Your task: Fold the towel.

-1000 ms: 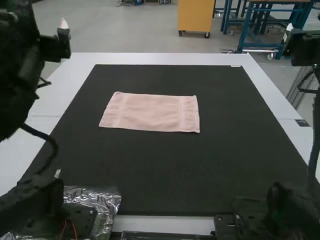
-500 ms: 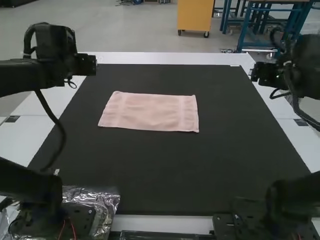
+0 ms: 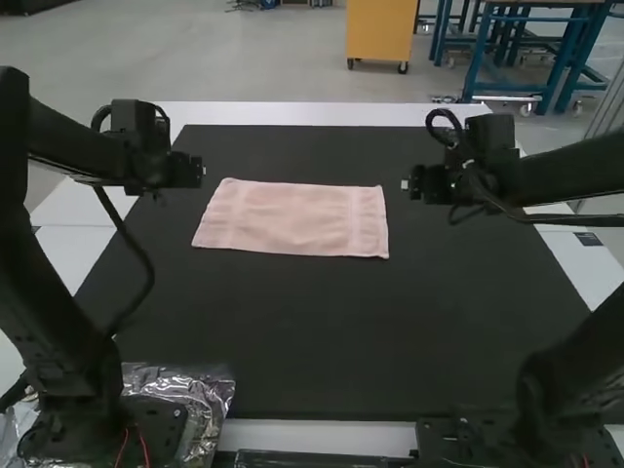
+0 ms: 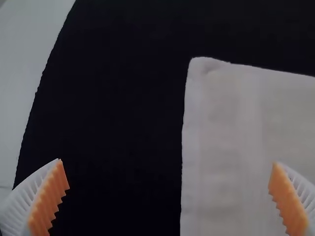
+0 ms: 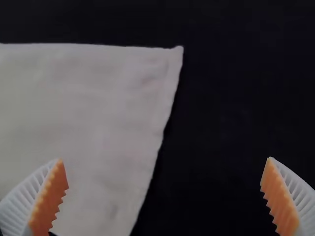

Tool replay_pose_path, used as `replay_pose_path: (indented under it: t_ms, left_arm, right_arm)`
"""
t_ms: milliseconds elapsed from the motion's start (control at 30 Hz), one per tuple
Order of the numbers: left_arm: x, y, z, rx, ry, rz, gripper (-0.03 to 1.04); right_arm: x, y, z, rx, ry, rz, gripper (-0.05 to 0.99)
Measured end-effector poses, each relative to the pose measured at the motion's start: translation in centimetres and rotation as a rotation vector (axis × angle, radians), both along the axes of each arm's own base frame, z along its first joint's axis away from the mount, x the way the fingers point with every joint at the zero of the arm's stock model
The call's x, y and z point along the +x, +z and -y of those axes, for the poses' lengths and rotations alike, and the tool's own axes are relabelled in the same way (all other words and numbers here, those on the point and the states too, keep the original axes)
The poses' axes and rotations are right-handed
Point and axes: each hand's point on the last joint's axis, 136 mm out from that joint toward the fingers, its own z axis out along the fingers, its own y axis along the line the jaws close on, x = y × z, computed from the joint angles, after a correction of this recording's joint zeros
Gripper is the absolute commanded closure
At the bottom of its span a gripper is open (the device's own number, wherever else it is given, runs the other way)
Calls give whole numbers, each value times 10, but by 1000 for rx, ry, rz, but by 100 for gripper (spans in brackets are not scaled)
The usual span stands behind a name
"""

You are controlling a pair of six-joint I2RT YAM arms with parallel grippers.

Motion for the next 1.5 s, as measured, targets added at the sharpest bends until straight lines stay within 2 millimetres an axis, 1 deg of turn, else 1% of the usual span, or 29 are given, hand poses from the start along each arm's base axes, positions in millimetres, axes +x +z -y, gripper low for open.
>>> replay_pose_path:
  t_ms: [67,233,400,500,700,767,867,1000,1133,1233,1433,1500]
  left_arm:
    - [5,-2,-4,0,6,14,5]
    - [15,-20,-5,10,-4,12,5]
    - [23,-33,-5,16,-8,16,5]
    - [26,-44,-5,17,-8,10,5]
    - [29,-71,-6,26,-16,-28,5]
    - [31,-82,-6,29,-19,-50,5]
    - [37,-93,-6,35,-24,-70,5]
    - [50,-95,-7,40,-27,-60,5]
    - [65,-94,-8,42,-27,-41,5]
    - [73,-97,-9,42,-26,-40,5]
    - [83,-107,-9,43,-27,-45,5]
    - [86,-111,-9,44,-29,-49,5]
  right_arm:
    - [3,-1,-6,1,7,12,3]
    - [11,-13,-18,6,16,22,3]
    - [20,-26,-22,19,7,23,3]
    - [29,-29,-24,23,0,32,3]
    - [45,-35,-28,32,-3,52,3]
    - [51,-42,-29,31,-3,47,3]
    - [56,-61,-31,25,-4,25,3]
    - [60,-85,-32,15,-3,-6,3]
    - [70,-100,-35,10,-3,-20,3]
    - [79,-104,-37,10,-3,-18,3]
    - [98,-101,-42,18,-3,9,3]
    - [103,-102,-44,18,-3,12,3]
